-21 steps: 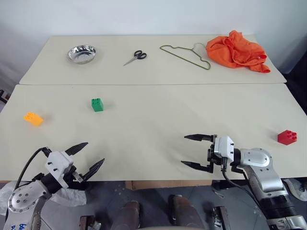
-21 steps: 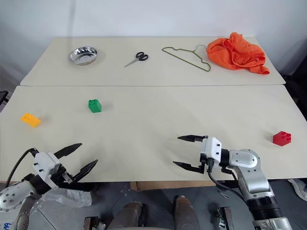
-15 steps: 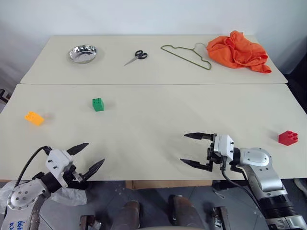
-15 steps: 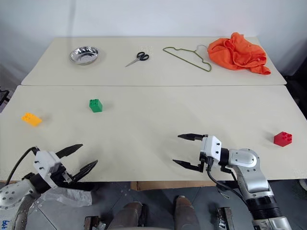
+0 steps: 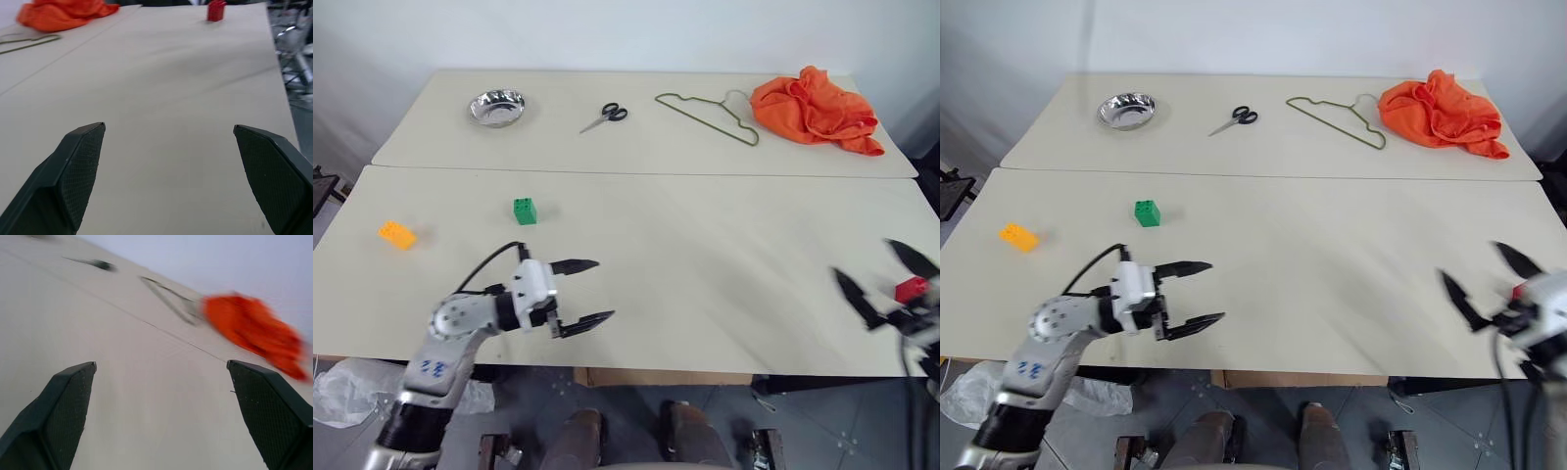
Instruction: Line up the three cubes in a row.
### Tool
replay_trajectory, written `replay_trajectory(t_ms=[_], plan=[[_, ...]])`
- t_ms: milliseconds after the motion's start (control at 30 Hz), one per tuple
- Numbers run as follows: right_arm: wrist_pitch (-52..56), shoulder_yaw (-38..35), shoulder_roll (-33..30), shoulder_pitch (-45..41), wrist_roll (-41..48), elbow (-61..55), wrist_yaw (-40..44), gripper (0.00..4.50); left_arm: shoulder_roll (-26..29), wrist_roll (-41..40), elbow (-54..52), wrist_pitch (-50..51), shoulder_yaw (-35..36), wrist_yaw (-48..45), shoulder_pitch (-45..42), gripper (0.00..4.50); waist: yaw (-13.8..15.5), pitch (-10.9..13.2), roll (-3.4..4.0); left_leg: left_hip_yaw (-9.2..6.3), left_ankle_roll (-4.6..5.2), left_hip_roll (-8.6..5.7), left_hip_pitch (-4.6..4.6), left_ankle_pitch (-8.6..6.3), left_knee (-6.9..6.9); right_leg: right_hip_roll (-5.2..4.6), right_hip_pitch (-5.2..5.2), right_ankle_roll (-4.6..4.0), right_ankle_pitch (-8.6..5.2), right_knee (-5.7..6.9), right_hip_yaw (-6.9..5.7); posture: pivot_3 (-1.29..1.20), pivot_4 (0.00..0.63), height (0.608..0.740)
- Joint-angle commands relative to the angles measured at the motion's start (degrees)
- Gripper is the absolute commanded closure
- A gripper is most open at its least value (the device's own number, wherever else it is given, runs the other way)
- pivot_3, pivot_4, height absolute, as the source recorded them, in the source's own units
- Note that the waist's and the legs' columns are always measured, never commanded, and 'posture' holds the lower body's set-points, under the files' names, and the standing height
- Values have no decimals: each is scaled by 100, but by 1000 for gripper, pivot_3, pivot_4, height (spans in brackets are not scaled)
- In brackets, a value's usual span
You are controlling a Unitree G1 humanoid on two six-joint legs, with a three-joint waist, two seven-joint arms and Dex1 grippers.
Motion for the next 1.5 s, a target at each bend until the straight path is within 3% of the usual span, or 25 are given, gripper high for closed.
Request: replay_trajectory(t_ms=[33, 200, 333, 433, 700, 1200, 1333, 1500], plan=[[-336, -678, 307, 271, 19, 796, -478, 0, -149, 209, 274, -107, -383, -202, -337, 33, -30, 0, 0, 5, 0, 1, 6, 0, 0, 2, 1, 0, 0, 2, 3, 0, 150, 740], [-502, -1029, 552, 277, 21, 1544, -1107, 0, -283, 238, 440, -226, -463, -283, -526, 33, -184, -7, 15, 47, 2, 7, 34, -1, -8, 9, -1, 0, 0, 25, 47, 0, 150, 740], [-259, -924, 537, 199, 185, 1415, -1290, 0, -287, 395, 517, -277, -408, -124, -514, 33, -213, -7, 17, 67, 29, 10, 74, -16, -12, 12, 25, 0, 0, 31, 73, 0, 150, 740], [367, -793, 298, -158, 332, 1205, -1607, 0, -351, 310, 520, -207, -297, -32, -488, 33, -225, -7, 18, 61, 46, 14, 107, -26, -13, 11, 66, 0, 0, 20, 100, 0, 150, 740], [2731, -230, -867, -1448, 321, 1252, -2300, 0, -651, -151, 252, 256, 1, 249, -499, 33, -160, -8, 21, 57, 47, 13, 100, -26, -7, 10, 60, 4, 2, 19, 107, 0, 150, 740], [3775, 548, -868, -2340, -404, 1765, -2863, 0, -404, -4, 122, 268, -133, -71, -325, 33, -168, -8, 20, 59, 46, 10, 91, -26, -6, 10, 60, 8, 4, 2, 106, 0, 150, 740], [3832, 654, -681, -2351, -348, 1655, -2779, 873, -388, 26, 149, 243, -99, -66, -370, 0, -164, -8, 20, 59, 46, 12, 92, -26, -8, 11, 60, 8, 4, 2, 107, 0, 150, 740], [3838, 695, -626, -2413, -371, 1666, -2765, 2722, -339, 48, 174, 224, -42, -41, -397, 0, -162, -7, 20, 59, 46, 11, 91, -26, -8, 10, 60, 9, 4, 1, 108, 0, 150, 740]])
